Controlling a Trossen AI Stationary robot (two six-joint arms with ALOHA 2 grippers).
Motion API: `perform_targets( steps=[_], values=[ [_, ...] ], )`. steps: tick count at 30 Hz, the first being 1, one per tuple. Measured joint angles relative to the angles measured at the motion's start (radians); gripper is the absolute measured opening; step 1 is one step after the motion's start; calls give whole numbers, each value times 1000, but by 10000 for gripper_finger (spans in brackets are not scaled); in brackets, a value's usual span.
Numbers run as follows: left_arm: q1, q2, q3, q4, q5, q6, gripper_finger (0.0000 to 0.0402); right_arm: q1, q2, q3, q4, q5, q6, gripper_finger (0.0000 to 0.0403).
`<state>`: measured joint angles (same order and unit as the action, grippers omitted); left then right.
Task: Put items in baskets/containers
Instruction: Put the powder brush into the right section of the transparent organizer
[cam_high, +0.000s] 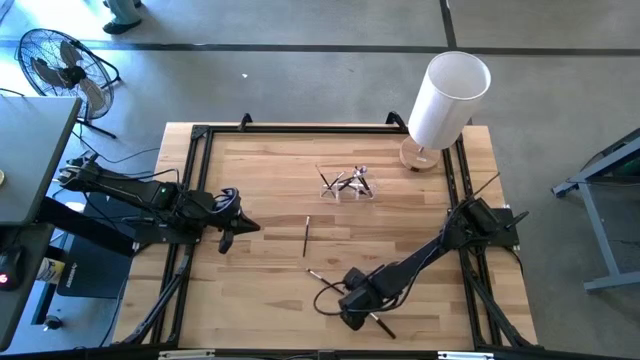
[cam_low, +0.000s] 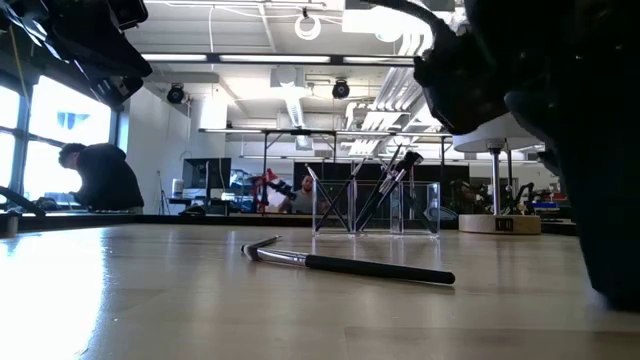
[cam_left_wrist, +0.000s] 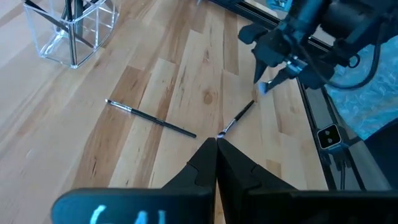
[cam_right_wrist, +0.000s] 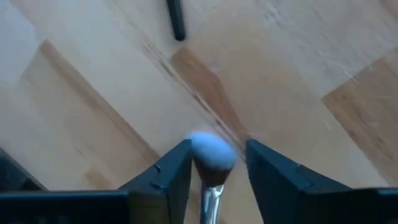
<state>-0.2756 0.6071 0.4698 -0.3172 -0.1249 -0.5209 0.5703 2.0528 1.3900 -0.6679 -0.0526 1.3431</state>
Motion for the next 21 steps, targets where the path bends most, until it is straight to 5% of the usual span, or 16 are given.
perform_targets(
  steps=[7,13,21],
  values=[
    [0,0,0,0,2,0,0,-4,-11,-91,52,-25,27,18],
    [0,0,0,11,-4,-11,0,-25,-56,-96,18,17,-40,5],
    [1,0,0,119,-130,1,0,-65,-366,-246,15,386,-180,2]
  ],
)
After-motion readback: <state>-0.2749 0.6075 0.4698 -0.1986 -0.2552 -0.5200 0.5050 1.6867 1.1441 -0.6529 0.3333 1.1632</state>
